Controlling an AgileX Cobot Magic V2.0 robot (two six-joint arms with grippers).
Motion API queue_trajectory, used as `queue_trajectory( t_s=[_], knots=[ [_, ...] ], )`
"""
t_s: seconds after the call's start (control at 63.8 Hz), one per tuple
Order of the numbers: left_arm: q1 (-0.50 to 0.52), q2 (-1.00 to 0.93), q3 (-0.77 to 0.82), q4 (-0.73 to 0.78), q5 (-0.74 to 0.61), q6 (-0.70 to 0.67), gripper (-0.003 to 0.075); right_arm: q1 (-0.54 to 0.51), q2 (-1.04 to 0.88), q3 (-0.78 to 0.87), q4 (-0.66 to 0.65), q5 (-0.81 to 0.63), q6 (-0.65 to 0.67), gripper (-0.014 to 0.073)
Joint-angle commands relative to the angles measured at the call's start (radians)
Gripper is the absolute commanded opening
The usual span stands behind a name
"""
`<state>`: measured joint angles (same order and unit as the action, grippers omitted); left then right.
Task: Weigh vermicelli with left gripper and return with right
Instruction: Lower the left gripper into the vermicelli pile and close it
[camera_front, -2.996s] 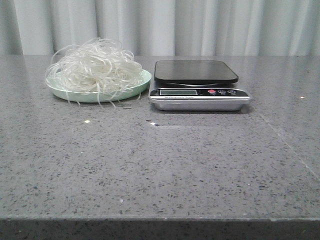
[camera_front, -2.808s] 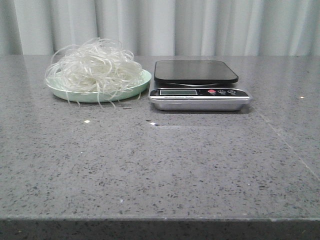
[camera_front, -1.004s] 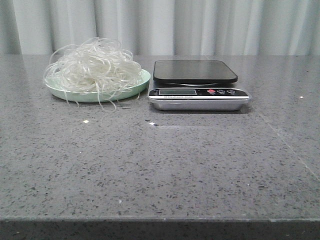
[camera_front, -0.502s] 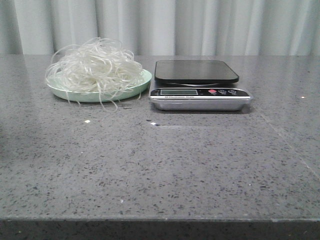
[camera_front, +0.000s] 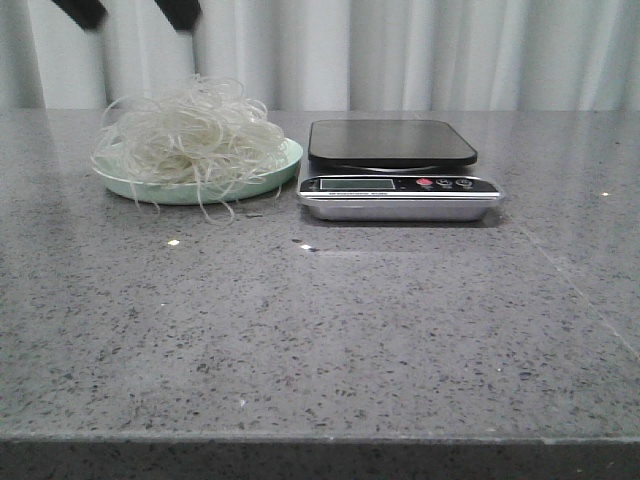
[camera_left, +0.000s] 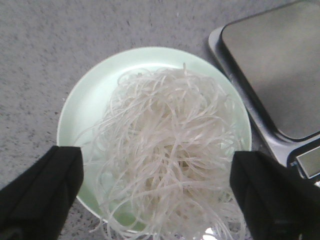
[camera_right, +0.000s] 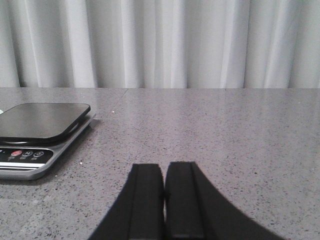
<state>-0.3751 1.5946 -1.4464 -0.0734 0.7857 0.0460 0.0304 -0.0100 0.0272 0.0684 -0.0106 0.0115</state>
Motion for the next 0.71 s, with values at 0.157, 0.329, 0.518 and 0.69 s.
queue_trajectory(
  t_s=[0.157, 0.329, 0.518, 0.69],
  knots=[
    [-0.006, 0.202, -0.211, -0.011, 0.159, 0.0, 0.064, -0.003, -0.017, -0.008, -0.007, -0.081, -0.001, 0.0181],
    [-0.006, 0.265, -0.23, -0.016, 0.211, 0.0, 0.0536, -0.003, -0.017, -0.008, -0.007, -0.081, -0.001, 0.0181],
    [-0.006, 0.267, -0.266, -0.016, 0.223, 0.004, 0.012, -0.003, -0.017, -0.008, -0.007, -0.081, -0.001, 0.0181],
    [-0.017, 0.25, -0.435, -0.066, 0.243, 0.004, 0.0135, -0.003, -0.017, -0.008, -0.007, -0.081, -0.001, 0.0181]
  ],
)
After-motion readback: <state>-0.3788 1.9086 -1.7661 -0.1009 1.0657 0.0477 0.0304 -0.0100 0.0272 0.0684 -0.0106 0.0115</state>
